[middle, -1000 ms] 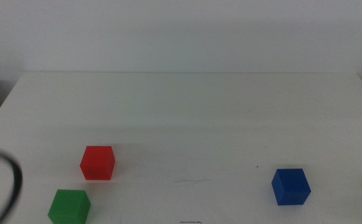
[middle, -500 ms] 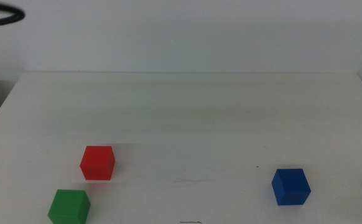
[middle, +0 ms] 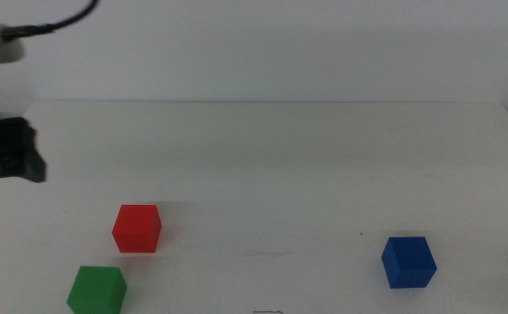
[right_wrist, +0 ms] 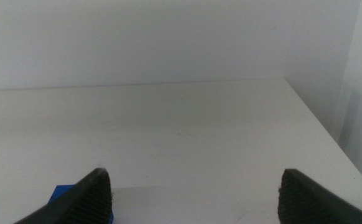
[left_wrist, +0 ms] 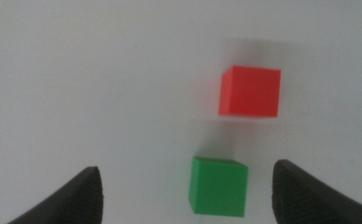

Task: Stack red cubes first, then green, then blue cubes in a specific spot.

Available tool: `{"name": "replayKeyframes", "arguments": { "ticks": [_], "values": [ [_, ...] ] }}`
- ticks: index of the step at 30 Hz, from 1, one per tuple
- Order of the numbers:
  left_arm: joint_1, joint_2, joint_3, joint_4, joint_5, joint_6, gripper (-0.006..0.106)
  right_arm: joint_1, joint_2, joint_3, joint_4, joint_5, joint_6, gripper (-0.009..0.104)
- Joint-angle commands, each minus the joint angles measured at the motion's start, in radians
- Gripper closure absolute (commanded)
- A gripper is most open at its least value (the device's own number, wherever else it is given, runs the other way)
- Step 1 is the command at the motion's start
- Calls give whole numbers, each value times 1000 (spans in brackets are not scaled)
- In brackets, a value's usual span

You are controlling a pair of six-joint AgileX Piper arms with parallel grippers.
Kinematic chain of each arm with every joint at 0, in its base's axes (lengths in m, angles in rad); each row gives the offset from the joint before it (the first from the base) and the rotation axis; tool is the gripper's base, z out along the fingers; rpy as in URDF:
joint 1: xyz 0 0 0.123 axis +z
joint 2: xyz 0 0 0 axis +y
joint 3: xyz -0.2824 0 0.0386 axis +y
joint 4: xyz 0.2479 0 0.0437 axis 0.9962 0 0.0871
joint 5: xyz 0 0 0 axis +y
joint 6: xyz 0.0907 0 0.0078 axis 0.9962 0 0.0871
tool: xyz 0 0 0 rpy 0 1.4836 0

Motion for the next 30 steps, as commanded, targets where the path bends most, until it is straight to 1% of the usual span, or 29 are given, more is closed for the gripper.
{"name": "replayKeyframes", "arguments": {
  "ticks": [1,2,5,8,12,17,24,30],
  "values": [
    [-38,57,-71,-20,16,-23,7,3,-16,-24,-12,-74,-13,23],
    [-56,85,-90,-9,36,-36,7,3,-16,-24,-12,-74,-13,23],
    [-133,182,-133,62,54,-84,7,3,-16,-24,-12,-74,-13,23],
    [-189,273,-170,95,53,-125,7,3,-16,-24,-12,-74,-13,23],
    [-220,366,-196,95,38,-134,7,3,-16,-24,-12,-74,-13,23],
    [-236,453,-207,43,11,-133,7,3,-16,-24,-12,-74,-13,23],
    [-286,546,-207,47,-58,-134,7,3,-16,-24,-12,-74,-13,23],
    [-288,608,-207,29,-88,-136,7,3,-16,-24,-12,-74,-13,23]
  ]
}}
